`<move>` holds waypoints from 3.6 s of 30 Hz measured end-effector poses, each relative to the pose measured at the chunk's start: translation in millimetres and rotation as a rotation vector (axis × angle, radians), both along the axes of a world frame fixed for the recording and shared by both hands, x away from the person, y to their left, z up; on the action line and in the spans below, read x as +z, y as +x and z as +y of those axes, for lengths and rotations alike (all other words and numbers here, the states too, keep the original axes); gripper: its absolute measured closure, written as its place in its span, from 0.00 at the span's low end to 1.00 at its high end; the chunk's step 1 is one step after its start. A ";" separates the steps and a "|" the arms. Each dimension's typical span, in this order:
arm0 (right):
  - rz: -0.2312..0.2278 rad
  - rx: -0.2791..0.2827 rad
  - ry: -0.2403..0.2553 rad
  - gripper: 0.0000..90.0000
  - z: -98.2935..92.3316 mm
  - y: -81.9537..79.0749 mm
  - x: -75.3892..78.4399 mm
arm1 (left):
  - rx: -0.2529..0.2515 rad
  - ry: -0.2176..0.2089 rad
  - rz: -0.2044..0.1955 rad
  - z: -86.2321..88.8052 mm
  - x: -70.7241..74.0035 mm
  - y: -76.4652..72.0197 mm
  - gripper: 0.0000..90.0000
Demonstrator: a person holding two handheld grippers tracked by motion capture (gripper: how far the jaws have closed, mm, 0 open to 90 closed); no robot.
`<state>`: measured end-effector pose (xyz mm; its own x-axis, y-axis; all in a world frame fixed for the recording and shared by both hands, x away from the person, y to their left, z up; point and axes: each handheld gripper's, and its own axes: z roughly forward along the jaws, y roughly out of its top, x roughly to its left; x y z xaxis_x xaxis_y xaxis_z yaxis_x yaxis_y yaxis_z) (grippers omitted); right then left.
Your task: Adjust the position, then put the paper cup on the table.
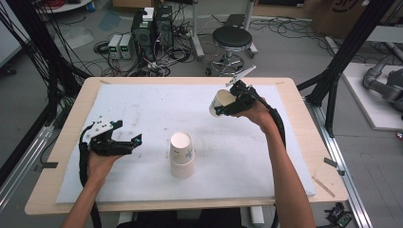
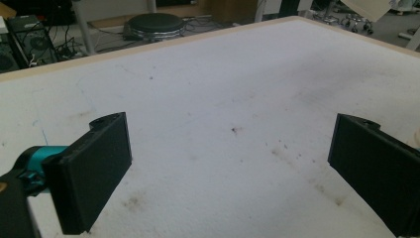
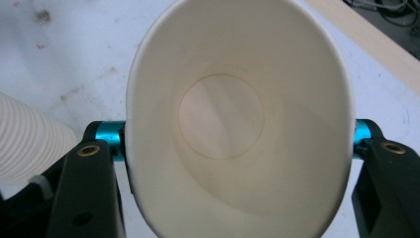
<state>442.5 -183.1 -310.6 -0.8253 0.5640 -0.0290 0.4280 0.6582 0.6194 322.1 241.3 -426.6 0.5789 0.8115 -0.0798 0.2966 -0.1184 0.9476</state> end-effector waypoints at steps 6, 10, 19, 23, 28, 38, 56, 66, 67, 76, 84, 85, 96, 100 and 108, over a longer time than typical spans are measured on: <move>0.017 -0.009 -0.063 0.38 2.6 1.7 -5.9 | 0.024 0.008 -0.019 -0.8 -11.9 -5.5 0.03; 0.028 -0.006 -0.093 0.38 5.2 0.1 -8.3 | 0.028 0.010 -0.018 0.2 -18.1 -6.3 0.04; 0.021 -0.013 -0.099 0.38 3.5 -2.7 -9.9 | 0.022 0.006 -0.027 -0.2 -31.0 -9.4 0.04; 0.030 -0.012 -0.094 0.38 2.8 -4.6 -13.5 | 0.025 0.000 -0.030 0.7 -32.6 -10.5 0.03; 0.026 -0.011 -0.078 0.38 1.0 -5.3 -13.8 | 0.031 -0.013 -0.040 2.3 -30.0 -10.8 0.04; 0.031 -0.018 -0.071 0.38 -2.4 -3.4 -15.7 | 0.028 -0.019 -0.046 2.8 -30.2 -10.3 0.04; 0.056 -0.027 -0.126 0.38 1.3 -0.6 -32.6 | 0.017 -0.032 -0.054 2.2 -29.3 -12.1 0.04; 0.071 -0.024 -0.200 0.38 12.7 1.1 -45.2 | 0.010 -0.042 -0.056 2.7 -28.9 -12.9 0.04; 0.073 -0.024 -0.207 0.38 13.8 1.2 -46.5 | 0.010 -0.046 -0.056 2.4 -28.9 -12.9 0.04; 0.097 -0.012 -0.256 0.38 24.1 4.2 -57.9 | 0.002 -0.047 -0.051 2.0 -28.8 -13.2 0.04; 0.123 -0.010 -0.284 0.37 29.5 6.5 -65.7 | -0.004 -0.049 -0.050 2.4 -28.7 -13.2 0.04; 0.123 -0.011 -0.284 0.37 29.7 6.7 -66.3 | -0.004 -0.049 -0.050 2.4 -28.7 -13.3 0.03; 0.133 -0.010 -0.302 0.37 35.7 8.1 -73.2 | -0.006 -0.051 -0.049 3.1 -28.4 -13.4 0.04; 0.138 -0.009 -0.304 0.37 37.5 8.6 -75.7 | -0.008 -0.052 -0.048 3.2 -28.6 -13.3 0.03; 0.128 -0.006 -0.316 0.37 39.7 9.9 -80.6 | -0.012 -0.053 -0.046 3.3 -28.7 -13.4 0.03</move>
<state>452.4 -143.4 -391.3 -0.8303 0.5485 -0.0992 0.4937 0.8062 0.3260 308.7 244.5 -455.3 0.5925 0.7998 -0.0960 0.2519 -0.0707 0.9652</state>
